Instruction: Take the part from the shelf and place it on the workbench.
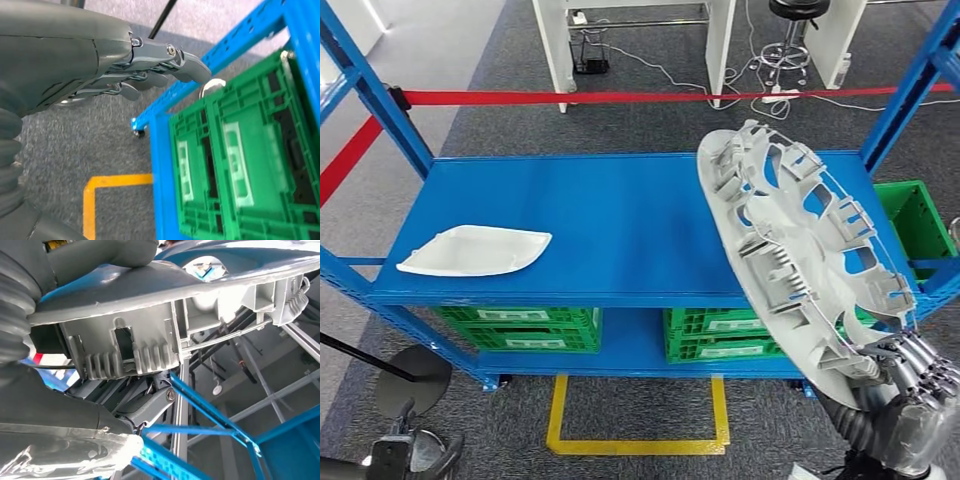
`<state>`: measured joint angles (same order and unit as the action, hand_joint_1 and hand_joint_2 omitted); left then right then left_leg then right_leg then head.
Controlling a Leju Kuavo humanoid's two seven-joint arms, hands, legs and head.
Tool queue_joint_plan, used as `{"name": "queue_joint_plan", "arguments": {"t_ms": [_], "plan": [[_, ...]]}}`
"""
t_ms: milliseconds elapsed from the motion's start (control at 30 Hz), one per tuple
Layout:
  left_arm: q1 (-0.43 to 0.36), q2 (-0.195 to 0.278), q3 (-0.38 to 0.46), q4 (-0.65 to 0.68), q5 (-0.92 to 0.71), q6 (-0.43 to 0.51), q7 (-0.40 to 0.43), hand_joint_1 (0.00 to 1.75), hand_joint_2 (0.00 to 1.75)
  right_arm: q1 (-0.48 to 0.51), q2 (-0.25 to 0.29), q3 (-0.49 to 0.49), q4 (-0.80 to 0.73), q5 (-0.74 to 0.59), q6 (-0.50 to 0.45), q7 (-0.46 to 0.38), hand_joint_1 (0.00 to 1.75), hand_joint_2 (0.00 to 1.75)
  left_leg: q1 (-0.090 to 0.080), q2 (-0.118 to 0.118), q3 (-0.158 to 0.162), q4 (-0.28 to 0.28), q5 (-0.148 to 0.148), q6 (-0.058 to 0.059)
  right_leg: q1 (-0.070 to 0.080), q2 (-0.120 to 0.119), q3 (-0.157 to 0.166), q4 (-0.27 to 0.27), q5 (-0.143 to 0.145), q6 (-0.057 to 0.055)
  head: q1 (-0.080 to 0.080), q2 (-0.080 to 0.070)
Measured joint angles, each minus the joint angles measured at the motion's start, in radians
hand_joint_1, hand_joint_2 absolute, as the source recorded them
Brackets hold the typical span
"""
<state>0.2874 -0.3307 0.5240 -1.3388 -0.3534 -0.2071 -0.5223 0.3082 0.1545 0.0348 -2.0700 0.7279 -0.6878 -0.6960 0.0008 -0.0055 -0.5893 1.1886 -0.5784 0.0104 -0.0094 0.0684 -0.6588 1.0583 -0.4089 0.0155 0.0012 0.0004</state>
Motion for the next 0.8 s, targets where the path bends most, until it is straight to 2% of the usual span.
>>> {"name": "queue_joint_plan", "arguments": {"t_ms": [33, 67, 100, 133, 167, 200, 233, 267, 333, 367, 400, 433, 467, 500, 533, 567, 600, 633, 700, 733, 767, 800], "plan": [[-0.002, 0.001, 0.0, 0.0, 0.001, 0.0, 0.003, 0.0, 1.75, 0.002, 0.0, 0.0, -0.004, 0.002, 0.0, 0.0, 1.75, 1.75, -0.006, -0.021, 0.042, -0.071, 0.022, 0.016, 0.002, 0.01, -0.008, 0.0, 0.008, 0.001, 0.001, 0.0], [-0.004, 0.001, -0.001, 0.0, 0.001, 0.0, 0.004, 0.0, 1.75, 0.004, 0.0, -0.001, -0.008, 0.002, 0.0, 0.0, 1.75, 1.75, -0.011, -0.039, 0.076, -0.131, 0.04, 0.024, 0.003, 0.021, -0.014, -0.001, 0.018, 0.002, 0.001, 0.0], [-0.006, 0.002, -0.002, 0.0, 0.002, 0.001, 0.004, 0.0, 1.75, 0.005, 0.0, -0.001, -0.011, 0.003, 0.0, 0.0, 1.75, 1.75, -0.015, -0.053, 0.096, -0.169, 0.049, 0.026, 0.002, 0.029, -0.018, -0.003, 0.027, 0.006, 0.001, 0.0], [-0.008, 0.003, -0.002, 0.001, 0.003, 0.002, 0.004, 0.0, 1.75, 0.007, 0.0, -0.002, -0.013, 0.003, 0.0, 0.0, 1.75, 1.75, -0.017, -0.059, 0.102, -0.187, 0.053, 0.024, -0.001, 0.036, -0.021, -0.007, 0.036, 0.011, 0.0, 0.0], [-0.01, 0.003, -0.002, 0.001, 0.003, 0.003, 0.005, 0.0, 1.75, 0.009, 0.0, -0.004, -0.016, 0.003, 0.0, 0.0, 1.75, 1.75, -0.019, -0.052, 0.1, -0.191, 0.062, 0.017, -0.001, 0.046, -0.023, -0.013, 0.047, 0.018, -0.001, 0.0], [-0.012, 0.002, -0.003, 0.001, 0.004, 0.004, 0.006, 0.0, 1.75, 0.012, 0.0, -0.005, -0.019, 0.004, 0.0, 0.0, 1.75, 1.75, -0.017, -0.043, 0.096, -0.198, 0.071, 0.017, -0.002, 0.048, -0.027, -0.017, 0.054, 0.024, -0.001, 0.0], [-0.014, 0.002, -0.003, 0.002, 0.003, 0.005, 0.007, 0.0, 1.75, 0.016, 0.0, -0.008, -0.023, 0.004, 0.0, 0.0, 1.75, 1.75, -0.014, -0.032, 0.091, -0.203, 0.081, 0.019, 0.0, 0.036, -0.035, -0.015, 0.046, 0.028, -0.001, 0.0], [-0.015, 0.002, -0.004, 0.002, 0.003, 0.005, 0.008, 0.0, 1.75, 0.019, 0.0, -0.01, -0.025, 0.004, 0.0, 0.0, 1.75, 1.75, -0.011, -0.019, 0.083, -0.208, 0.093, 0.023, 0.003, 0.014, -0.046, 0.003, 0.022, 0.032, 0.001, 0.0], [-0.015, 0.002, -0.003, 0.004, 0.004, 0.006, 0.011, 0.0, 1.75, 0.022, 0.0, -0.013, -0.029, 0.004, 0.0, -0.001, 1.75, 1.75, -0.009, 0.006, 0.064, -0.211, 0.111, 0.03, 0.005, -0.041, -0.078, 0.097, -0.07, 0.039, 0.005, 0.0], [-0.016, 0.002, -0.002, 0.006, 0.004, 0.008, 0.014, 0.0, 1.75, 0.023, 0.0, -0.015, -0.03, 0.004, 0.0, -0.001, 1.75, 1.75, -0.009, 0.02, 0.053, -0.211, 0.12, 0.03, 0.004, -0.054, -0.091, 0.162, -0.111, 0.045, 0.007, 0.0], [-0.016, 0.002, -0.001, 0.008, 0.004, 0.01, 0.016, 0.0, 1.75, 0.024, 0.0, -0.018, -0.032, 0.003, 0.0, -0.001, 1.75, 1.75, -0.01, 0.035, 0.043, -0.21, 0.128, 0.03, 0.002, -0.06, -0.097, 0.216, -0.133, 0.049, 0.008, 0.0], [-0.016, 0.002, -0.001, 0.01, 0.004, 0.013, 0.018, 0.0, 1.75, 0.026, 0.0, -0.021, -0.034, 0.003, 0.0, -0.001, 1.75, 1.75, -0.01, 0.05, 0.032, -0.209, 0.136, 0.029, 0.0, -0.062, -0.088, 0.244, -0.132, 0.053, 0.008, 0.0], [-0.017, 0.002, -0.001, 0.012, 0.005, 0.014, 0.019, 0.0, 1.75, 0.029, 0.0, -0.025, -0.037, 0.003, 0.0, -0.001, 1.75, 1.75, -0.01, 0.064, 0.022, -0.209, 0.144, 0.026, -0.001, -0.066, -0.062, 0.236, -0.114, 0.056, 0.009, 0.0], [-0.017, 0.003, -0.001, 0.015, 0.005, 0.016, 0.02, 0.0, 1.75, 0.031, 0.0, -0.029, -0.041, 0.003, 0.0, -0.001, 1.75, 1.75, -0.009, 0.077, 0.014, -0.208, 0.15, 0.023, -0.002, -0.075, -0.015, 0.188, -0.089, 0.059, 0.009, 0.0], [-0.018, 0.003, -0.001, 0.017, 0.005, 0.017, 0.02, 0.0, 1.75, 0.033, 0.0, -0.033, -0.045, 0.003, 0.0, 0.0, 1.75, 1.75, -0.009, 0.089, 0.008, -0.208, 0.156, 0.018, -0.002, -0.094, 0.039, 0.115, -0.077, 0.063, 0.009, 0.0], [-0.018, 0.003, -0.001, 0.018, 0.005, 0.017, 0.019, 0.0, 1.75, 0.034, 0.0, -0.036, -0.05, 0.003, 0.0, 0.0, 1.75, 1.75, -0.011, 0.1, 0.004, -0.207, 0.16, 0.013, 0.002, -0.115, 0.093, 0.039, -0.074, 0.062, 0.009, 0.0], [-0.019, 0.004, -0.001, 0.019, 0.006, 0.017, 0.019, 0.0, 1.75, 0.035, 0.0, -0.039, -0.054, 0.003, 0.0, 0.0, 1.75, 1.75, -0.012, 0.111, 0.002, -0.206, 0.166, 0.008, 0.006, -0.131, 0.129, -0.017, -0.077, 0.057, 0.007, 0.0], [-0.02, 0.004, -0.001, 0.02, 0.006, 0.018, 0.019, 0.0, 1.75, 0.037, 0.0, -0.041, -0.059, 0.003, 0.0, 0.0, 1.75, 1.75, -0.014, 0.12, 0.002, -0.205, 0.172, 0.004, 0.01, -0.139, 0.146, -0.047, -0.084, 0.05, 0.007, 0.0], [-0.022, 0.005, -0.002, 0.023, 0.006, 0.019, 0.019, 0.0, 1.75, 0.043, 0.0, -0.047, -0.067, 0.003, -0.001, 0.0, 1.75, 1.75, -0.014, 0.137, 0.001, -0.207, 0.183, -0.004, 0.012, -0.122, 0.14, -0.057, -0.073, 0.029, 0.006, 0.0], [-0.023, 0.006, -0.003, 0.024, 0.006, 0.02, 0.019, 0.0, 1.75, 0.044, 0.001, -0.051, -0.071, 0.003, -0.001, 0.0, 1.75, 1.75, -0.011, 0.126, -0.002, -0.204, 0.176, -0.01, 0.01, -0.111, 0.133, -0.06, -0.066, 0.02, 0.006, 0.0], [-0.023, 0.007, -0.003, 0.026, 0.007, 0.021, 0.019, 0.0, 1.75, 0.045, 0.001, -0.054, -0.075, 0.003, -0.001, 0.0, 1.75, 1.75, -0.008, 0.102, -0.009, -0.188, 0.154, -0.016, 0.008, -0.101, 0.124, -0.063, -0.056, 0.01, 0.005, 0.0], [-0.024, 0.007, -0.003, 0.027, 0.007, 0.022, 0.02, 0.0, 1.75, 0.045, 0.002, -0.056, -0.078, 0.003, -0.001, 0.0, 1.75, 1.75, -0.005, 0.071, -0.022, -0.152, 0.117, -0.022, 0.004, -0.09, 0.114, -0.065, -0.046, 0.002, 0.005, 0.0]]}}
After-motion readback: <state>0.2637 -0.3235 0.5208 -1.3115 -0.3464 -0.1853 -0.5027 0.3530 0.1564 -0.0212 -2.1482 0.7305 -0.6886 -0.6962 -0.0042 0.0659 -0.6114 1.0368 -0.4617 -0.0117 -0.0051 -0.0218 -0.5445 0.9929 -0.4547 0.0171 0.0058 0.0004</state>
